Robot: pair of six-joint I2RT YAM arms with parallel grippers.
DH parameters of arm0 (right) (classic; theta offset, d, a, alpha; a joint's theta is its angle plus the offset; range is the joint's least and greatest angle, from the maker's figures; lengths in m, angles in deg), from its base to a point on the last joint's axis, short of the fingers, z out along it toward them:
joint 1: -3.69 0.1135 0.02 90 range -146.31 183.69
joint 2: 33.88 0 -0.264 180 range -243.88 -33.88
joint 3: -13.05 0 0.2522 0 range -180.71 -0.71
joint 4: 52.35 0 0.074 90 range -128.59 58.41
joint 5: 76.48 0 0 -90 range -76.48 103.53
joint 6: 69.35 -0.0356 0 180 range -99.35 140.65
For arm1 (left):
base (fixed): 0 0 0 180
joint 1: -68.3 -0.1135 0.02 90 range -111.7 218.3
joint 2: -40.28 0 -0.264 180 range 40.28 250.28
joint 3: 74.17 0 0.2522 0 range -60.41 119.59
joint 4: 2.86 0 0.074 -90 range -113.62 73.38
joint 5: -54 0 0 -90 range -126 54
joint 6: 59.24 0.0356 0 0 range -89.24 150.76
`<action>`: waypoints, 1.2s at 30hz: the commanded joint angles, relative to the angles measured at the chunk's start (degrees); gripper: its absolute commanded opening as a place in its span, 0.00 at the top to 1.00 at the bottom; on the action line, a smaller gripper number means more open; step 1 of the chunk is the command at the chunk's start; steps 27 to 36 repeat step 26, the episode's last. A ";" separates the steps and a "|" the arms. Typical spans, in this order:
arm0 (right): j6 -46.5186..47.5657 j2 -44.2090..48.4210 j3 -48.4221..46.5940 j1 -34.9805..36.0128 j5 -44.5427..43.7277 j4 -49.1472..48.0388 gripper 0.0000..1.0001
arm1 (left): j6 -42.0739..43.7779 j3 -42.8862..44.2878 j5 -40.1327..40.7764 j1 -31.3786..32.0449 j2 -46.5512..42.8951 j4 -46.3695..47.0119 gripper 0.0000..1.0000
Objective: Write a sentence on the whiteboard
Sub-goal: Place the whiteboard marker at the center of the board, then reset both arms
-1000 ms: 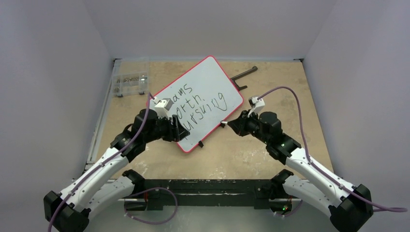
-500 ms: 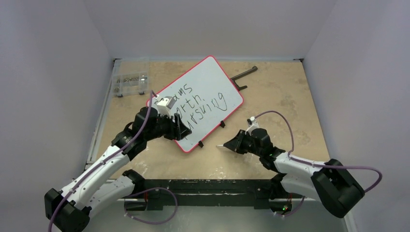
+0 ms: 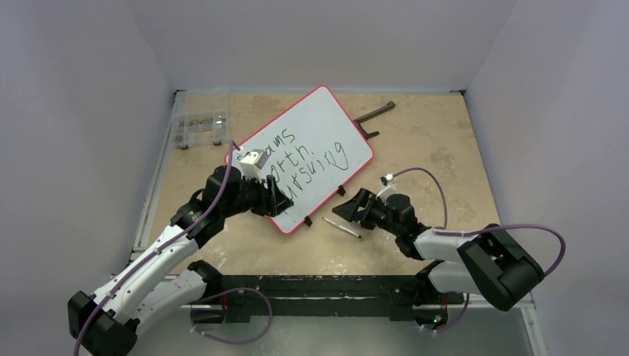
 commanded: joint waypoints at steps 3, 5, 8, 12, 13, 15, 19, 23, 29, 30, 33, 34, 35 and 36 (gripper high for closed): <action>5.25 7.08 -2.07 -0.60 -3.82 10.30 0.01 | 1.58 0.91 -0.21 0.33 0.06 2.24 0.47; 7.78 11.28 -3.95 -0.60 -7.46 17.70 0.01 | 2.14 1.31 0.10 0.32 0.13 1.78 0.48; 13.31 19.05 -6.83 -0.61 -11.30 25.56 0.01 | 3.24 2.32 0.88 0.31 0.40 0.80 0.48; 20.44 26.43 -11.13 -0.63 -13.11 30.26 0.01 | 5.44 4.21 2.28 0.30 0.77 -0.89 0.47; 21.71 27.67 -12.50 -0.62 -14.58 31.39 0.01 | 5.94 4.80 2.71 0.32 0.81 -1.51 0.47; 22.37 29.14 -14.46 -0.57 -15.33 32.35 0.01 | 6.86 6.03 3.37 0.35 0.69 -2.97 0.47; 23.29 29.08 -17.13 -0.61 -15.74 32.62 0.01 | 7.71 8.58 3.60 0.34 -0.38 -5.45 0.47; 23.99 28.79 -17.05 -0.56 -16.14 30.83 0.01 | 9.36 12.12 5.09 0.32 -1.90 -10.17 0.47; 25.17 29.73 -17.11 -0.57 -17.78 30.66 0.01 | 10.95 14.11 6.18 0.30 -3.39 -13.58 0.47; 25.17 29.73 -17.11 -0.57 -17.78 30.66 0.01 | 10.95 14.11 6.18 0.30 -3.39 -13.58 0.47; 25.17 29.73 -17.11 -0.57 -17.78 30.66 0.01 | 10.95 14.11 6.18 0.30 -3.39 -13.58 0.47; 25.17 29.73 -17.11 -0.57 -17.78 30.66 0.01 | 10.95 14.11 6.18 0.30 -3.39 -13.58 0.47; 25.17 29.73 -17.11 -0.57 -17.78 30.66 0.01 | 10.95 14.11 6.18 0.30 -3.39 -13.58 0.47; 25.17 29.73 -17.11 -0.57 -17.78 30.66 0.01 | 10.95 14.11 6.18 0.30 -3.39 -13.58 0.47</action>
